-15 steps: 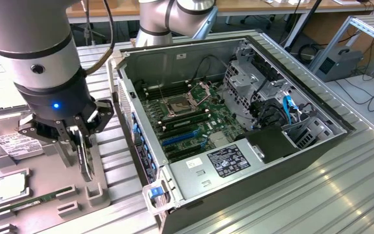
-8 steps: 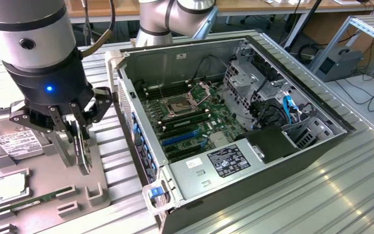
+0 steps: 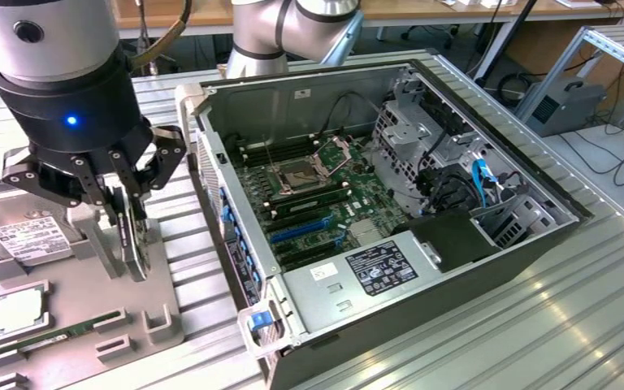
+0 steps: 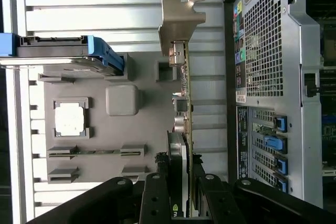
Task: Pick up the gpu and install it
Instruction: 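Pick up the gpu and move the gpu toward the slot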
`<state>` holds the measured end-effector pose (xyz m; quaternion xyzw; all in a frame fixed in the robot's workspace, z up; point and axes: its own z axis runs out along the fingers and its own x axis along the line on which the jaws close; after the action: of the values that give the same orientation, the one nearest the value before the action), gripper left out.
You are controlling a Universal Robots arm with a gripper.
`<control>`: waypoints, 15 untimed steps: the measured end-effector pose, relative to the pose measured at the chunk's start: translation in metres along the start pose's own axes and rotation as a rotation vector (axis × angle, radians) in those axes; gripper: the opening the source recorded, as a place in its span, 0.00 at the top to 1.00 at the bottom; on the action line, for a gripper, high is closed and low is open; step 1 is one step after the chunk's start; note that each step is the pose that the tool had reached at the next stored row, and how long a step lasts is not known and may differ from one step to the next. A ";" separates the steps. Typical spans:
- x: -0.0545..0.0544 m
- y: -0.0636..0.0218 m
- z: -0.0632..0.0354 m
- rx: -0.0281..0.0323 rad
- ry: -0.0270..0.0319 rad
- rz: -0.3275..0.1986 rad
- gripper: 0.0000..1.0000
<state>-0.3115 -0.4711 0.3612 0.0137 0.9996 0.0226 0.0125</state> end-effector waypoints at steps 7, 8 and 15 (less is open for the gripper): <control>-0.001 0.0009 -0.0188 -0.0001 0.0000 0.000 0.73; -0.001 0.0010 -0.0204 0.0000 0.0000 0.000 0.73; -0.002 0.0016 -0.0336 0.0000 0.0000 0.000 0.73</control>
<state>-0.3102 -0.4711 0.3949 0.0137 0.9996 0.0227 0.0125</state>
